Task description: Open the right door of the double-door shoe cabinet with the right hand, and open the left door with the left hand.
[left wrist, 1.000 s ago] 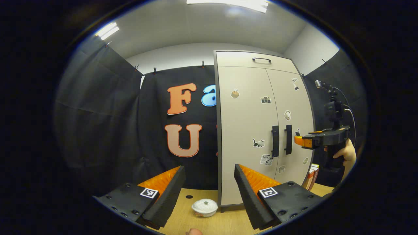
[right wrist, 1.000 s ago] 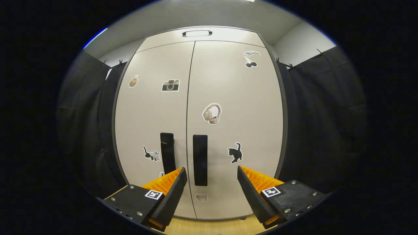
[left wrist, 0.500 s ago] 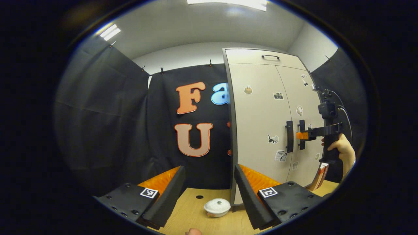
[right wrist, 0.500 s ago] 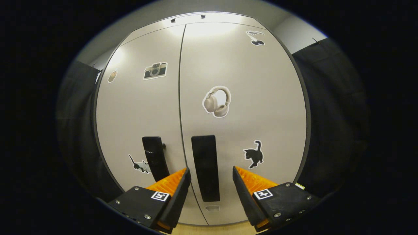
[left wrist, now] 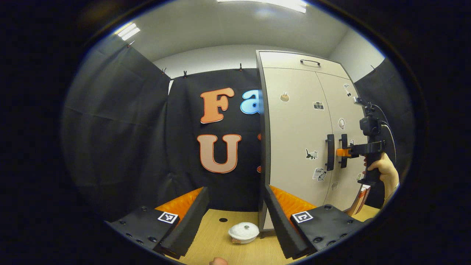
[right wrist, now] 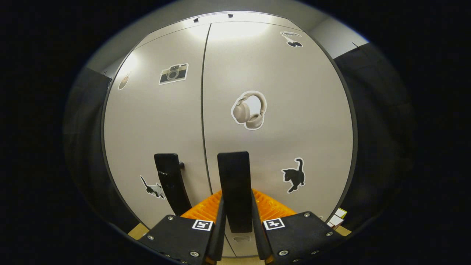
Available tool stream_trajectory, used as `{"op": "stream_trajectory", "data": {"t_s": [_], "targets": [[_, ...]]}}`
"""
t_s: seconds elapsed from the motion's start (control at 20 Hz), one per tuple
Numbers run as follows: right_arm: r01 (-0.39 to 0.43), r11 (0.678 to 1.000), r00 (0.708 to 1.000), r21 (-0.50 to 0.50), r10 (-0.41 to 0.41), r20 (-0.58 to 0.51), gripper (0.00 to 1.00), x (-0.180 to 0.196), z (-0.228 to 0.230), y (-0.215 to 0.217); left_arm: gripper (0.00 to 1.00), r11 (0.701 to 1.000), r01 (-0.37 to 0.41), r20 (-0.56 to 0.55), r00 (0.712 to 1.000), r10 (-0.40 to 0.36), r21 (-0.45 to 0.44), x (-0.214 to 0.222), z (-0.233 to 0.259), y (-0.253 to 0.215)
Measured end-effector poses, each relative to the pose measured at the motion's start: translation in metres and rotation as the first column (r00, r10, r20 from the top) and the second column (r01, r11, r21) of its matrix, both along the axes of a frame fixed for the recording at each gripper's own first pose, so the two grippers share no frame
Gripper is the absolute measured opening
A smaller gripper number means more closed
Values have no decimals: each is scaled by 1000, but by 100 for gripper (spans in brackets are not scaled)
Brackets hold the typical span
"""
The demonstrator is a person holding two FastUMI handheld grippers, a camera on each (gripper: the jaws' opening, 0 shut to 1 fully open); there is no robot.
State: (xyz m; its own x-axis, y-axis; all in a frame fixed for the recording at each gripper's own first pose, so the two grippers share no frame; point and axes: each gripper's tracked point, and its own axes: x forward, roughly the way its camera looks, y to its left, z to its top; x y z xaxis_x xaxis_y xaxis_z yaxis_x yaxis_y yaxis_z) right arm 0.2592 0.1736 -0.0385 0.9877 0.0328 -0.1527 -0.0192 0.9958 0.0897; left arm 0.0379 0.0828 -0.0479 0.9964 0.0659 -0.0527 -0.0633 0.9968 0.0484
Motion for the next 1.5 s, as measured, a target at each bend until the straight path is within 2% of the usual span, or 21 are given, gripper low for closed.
{"op": "stream_trajectory", "data": {"t_s": [0.15, 0.5, 0.95, 1.5], "targets": [[-13, 1000, 1000, -10, 13, 6, 30, -1, -1, 0, 96, 1000, -6, -9, 1000, 6, -5, -2, 0, -1], [-81, 997, 996, -19, 81, 23, 6, -20, 6, -3, 97, 999, -1, -16, 1000, 0, -47, -28, 5, -13], [-117, 992, 993, -45, 118, 28, 6, -53, 14, -25, 97, 998, 26, -2, 1000, -26, -63, -57, 14, -55], [-86, 995, 994, -54, 89, 62, 5, -77, 22, -60, 96, 997, 61, -8, 998, -61, -57, -72, 18, -98]]}}
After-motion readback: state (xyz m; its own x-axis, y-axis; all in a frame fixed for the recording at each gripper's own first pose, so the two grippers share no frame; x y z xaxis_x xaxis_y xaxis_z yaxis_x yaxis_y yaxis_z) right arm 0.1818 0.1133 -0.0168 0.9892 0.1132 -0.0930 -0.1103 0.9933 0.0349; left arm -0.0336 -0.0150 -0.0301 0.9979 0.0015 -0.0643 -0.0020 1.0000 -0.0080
